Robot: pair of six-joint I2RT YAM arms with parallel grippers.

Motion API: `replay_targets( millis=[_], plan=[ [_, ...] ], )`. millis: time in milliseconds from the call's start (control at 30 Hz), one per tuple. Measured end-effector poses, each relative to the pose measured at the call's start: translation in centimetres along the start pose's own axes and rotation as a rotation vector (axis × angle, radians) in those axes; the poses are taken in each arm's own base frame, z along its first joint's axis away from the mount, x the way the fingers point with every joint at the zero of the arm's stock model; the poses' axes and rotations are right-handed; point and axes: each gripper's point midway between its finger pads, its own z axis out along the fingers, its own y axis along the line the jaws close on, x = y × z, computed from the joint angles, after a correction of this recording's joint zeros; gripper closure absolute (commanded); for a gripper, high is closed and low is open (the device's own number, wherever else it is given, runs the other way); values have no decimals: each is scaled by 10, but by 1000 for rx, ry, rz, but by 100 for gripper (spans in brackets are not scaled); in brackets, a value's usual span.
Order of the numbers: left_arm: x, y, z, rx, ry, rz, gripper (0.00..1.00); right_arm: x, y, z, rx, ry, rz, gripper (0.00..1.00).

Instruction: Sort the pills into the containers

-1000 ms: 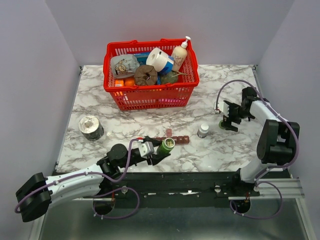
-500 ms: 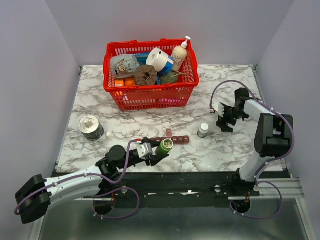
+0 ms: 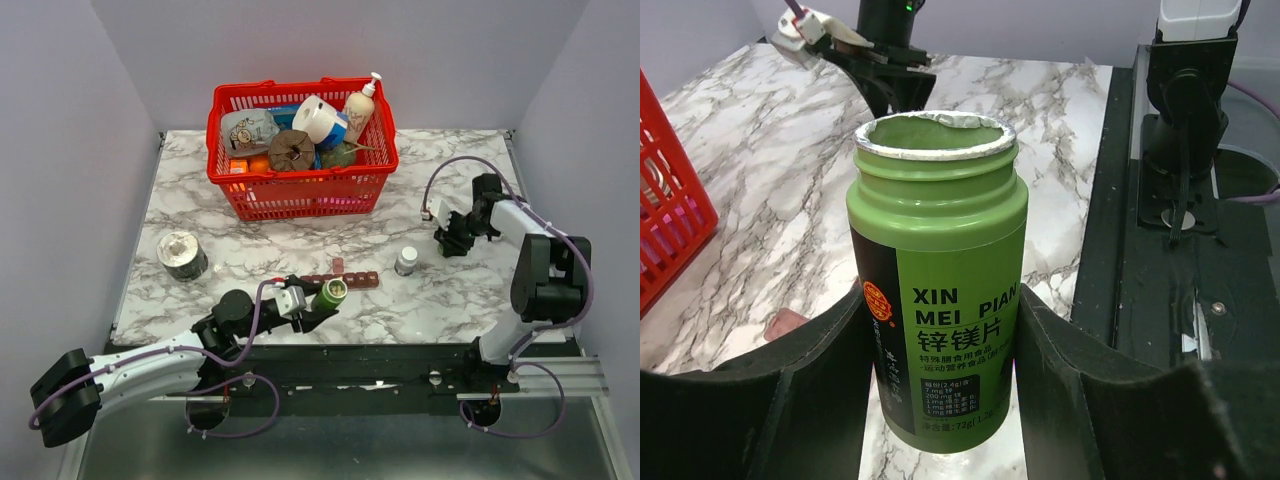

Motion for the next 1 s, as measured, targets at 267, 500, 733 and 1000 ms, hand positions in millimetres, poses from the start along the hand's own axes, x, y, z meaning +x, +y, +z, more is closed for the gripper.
replay_targets(
  millis=[267,500,733,1000],
  plan=[
    [4,-9,11,72,47,-16,100,-89,8,-98,81,-241,-30,77],
    [6,-17,40,167,122,-79,100,-226,136,-153,-159,-564,-351,77],
    [-5,-15,55,200,127,-143,100,-249,214,-154,-408,-607,-432,77],
    [-6,-20,54,231,138,-182,100,-255,233,-157,-477,-617,-449,77]
  ],
)
